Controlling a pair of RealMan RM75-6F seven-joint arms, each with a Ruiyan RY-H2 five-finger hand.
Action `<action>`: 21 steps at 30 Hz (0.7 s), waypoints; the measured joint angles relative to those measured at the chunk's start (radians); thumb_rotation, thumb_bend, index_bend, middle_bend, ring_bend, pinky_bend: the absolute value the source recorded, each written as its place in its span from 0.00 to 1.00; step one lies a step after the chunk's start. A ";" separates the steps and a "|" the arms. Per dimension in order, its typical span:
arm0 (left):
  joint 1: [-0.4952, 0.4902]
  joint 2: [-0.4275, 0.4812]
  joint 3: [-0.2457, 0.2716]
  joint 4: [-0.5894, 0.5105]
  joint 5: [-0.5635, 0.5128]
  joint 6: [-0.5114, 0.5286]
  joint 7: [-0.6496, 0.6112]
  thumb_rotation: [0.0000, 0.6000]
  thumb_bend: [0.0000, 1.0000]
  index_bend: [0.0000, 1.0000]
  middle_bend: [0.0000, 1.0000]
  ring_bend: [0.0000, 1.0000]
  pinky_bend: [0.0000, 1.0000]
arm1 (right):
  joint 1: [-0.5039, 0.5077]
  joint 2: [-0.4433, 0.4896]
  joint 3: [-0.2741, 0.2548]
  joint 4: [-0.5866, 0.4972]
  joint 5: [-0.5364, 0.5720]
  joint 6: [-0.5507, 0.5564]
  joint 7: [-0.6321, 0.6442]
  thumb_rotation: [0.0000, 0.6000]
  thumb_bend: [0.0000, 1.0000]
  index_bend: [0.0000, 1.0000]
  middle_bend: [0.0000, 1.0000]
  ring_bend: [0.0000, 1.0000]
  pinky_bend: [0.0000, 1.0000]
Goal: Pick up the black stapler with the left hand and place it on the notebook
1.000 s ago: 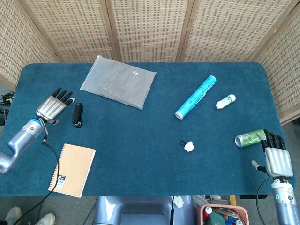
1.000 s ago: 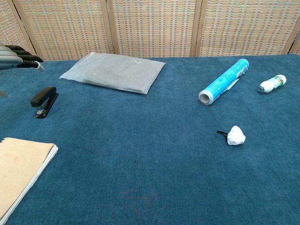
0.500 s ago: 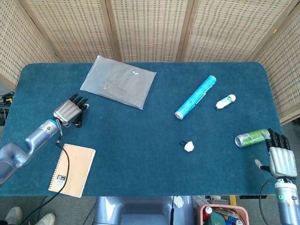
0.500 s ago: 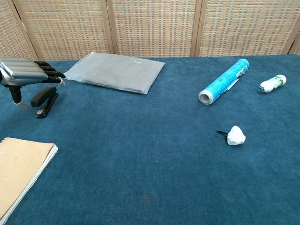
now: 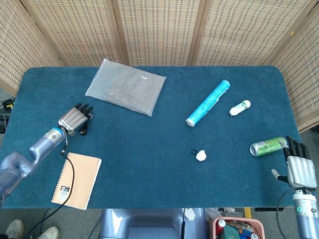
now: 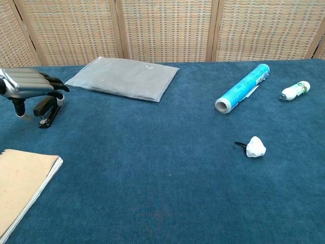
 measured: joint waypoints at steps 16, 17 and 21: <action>0.020 -0.096 0.023 0.131 0.003 0.086 -0.027 1.00 0.52 0.73 0.48 0.34 0.44 | 0.001 -0.003 0.000 0.008 -0.007 0.004 0.008 1.00 0.17 0.00 0.00 0.00 0.00; 0.022 -0.100 0.024 0.135 0.005 0.099 -0.028 1.00 0.52 0.73 0.48 0.35 0.45 | 0.001 -0.003 0.000 0.008 -0.008 0.005 0.009 1.00 0.17 0.00 0.00 0.00 0.00; 0.028 -0.108 0.031 0.146 0.013 0.148 -0.045 1.00 0.53 0.74 0.50 0.36 0.45 | 0.000 -0.003 0.000 0.008 -0.009 0.005 0.016 1.00 0.17 0.00 0.00 0.00 0.00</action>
